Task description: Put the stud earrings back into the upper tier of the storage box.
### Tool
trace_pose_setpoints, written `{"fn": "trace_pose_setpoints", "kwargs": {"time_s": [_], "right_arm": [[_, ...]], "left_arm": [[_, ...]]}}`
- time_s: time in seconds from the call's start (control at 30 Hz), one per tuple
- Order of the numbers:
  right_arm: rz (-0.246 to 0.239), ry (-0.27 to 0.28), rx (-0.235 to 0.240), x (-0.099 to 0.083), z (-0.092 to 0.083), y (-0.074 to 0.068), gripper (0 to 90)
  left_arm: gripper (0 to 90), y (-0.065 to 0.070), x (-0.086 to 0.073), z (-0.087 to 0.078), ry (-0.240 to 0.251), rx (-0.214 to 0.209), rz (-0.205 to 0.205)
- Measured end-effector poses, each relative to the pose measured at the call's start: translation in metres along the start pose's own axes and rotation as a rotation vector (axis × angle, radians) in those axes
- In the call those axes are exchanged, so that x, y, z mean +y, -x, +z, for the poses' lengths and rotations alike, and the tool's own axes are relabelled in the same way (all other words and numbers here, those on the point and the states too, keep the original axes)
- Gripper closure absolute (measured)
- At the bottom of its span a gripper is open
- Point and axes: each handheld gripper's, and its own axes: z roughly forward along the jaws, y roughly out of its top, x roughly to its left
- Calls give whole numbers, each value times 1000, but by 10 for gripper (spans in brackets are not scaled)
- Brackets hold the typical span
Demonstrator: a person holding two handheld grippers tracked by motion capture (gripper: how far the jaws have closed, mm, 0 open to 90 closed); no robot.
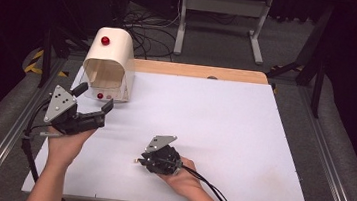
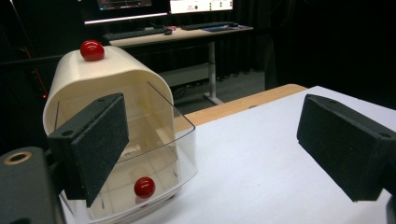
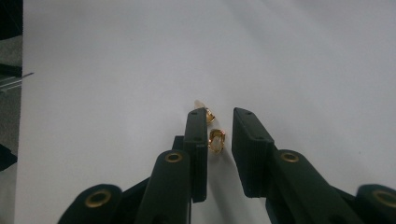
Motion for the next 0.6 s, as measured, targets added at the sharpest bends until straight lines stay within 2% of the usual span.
{"fn": "trace_pose_setpoints", "kwargs": {"time_s": [0.33,0.6], "right_arm": [[0,-36,-5,-1,7,0,789],[6,-40,-16,0,8,1,818]], "left_arm": [[98,0,0,0,2,1,0],[98,0,0,0,-1,1,3]]}}
